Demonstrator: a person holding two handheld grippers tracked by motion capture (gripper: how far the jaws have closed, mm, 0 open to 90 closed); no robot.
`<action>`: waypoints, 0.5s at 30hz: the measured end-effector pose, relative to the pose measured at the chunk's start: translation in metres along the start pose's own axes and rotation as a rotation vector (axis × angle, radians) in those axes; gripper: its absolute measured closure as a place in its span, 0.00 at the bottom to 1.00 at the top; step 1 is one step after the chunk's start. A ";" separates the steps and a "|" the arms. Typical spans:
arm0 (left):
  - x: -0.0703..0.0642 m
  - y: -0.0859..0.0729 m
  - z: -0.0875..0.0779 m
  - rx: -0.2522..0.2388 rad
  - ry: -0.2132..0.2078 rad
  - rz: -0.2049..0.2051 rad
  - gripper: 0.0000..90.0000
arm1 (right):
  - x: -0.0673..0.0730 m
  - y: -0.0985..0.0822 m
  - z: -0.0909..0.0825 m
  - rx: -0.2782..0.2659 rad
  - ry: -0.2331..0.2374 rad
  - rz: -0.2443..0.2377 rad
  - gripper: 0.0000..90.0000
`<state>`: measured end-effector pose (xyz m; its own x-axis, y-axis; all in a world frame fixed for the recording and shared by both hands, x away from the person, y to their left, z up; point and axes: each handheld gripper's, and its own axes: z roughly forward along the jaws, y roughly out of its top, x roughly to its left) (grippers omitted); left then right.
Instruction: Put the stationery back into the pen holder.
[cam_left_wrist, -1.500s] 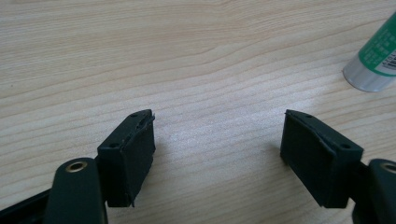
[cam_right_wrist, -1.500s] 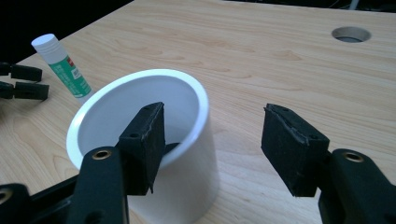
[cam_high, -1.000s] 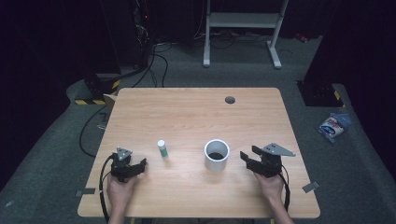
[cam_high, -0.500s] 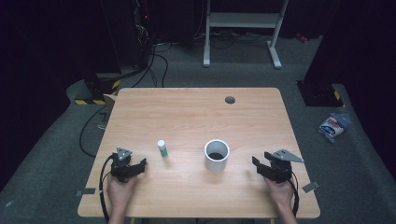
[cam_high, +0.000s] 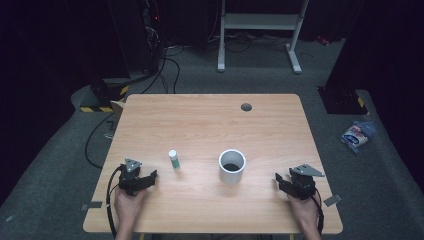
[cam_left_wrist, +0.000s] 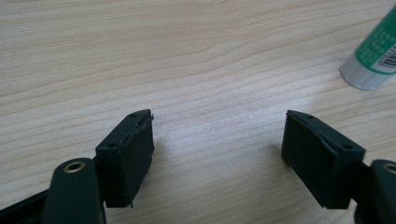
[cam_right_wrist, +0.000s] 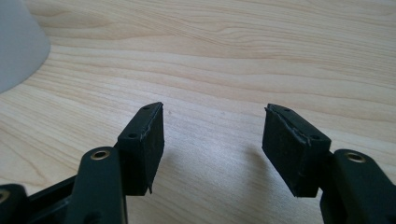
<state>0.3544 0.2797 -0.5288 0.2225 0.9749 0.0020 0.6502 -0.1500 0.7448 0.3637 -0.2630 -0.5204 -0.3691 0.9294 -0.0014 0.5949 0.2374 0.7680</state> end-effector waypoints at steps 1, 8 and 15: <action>0.000 0.000 0.000 0.000 -0.003 0.002 0.28 | -0.001 0.000 -0.001 0.005 -0.004 -0.002 0.43; -0.001 -0.001 -0.001 0.004 -0.001 0.005 0.26 | -0.001 -0.002 0.002 0.049 -0.057 -0.034 0.37; -0.007 -0.004 -0.006 -0.022 -0.004 0.022 0.29 | -0.003 -0.001 0.003 0.063 -0.053 0.028 0.34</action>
<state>0.3455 0.2746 -0.5280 0.2393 0.9708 0.0161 0.6293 -0.1676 0.7589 0.3668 -0.2655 -0.5231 -0.3147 0.9491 -0.0154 0.6491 0.2270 0.7260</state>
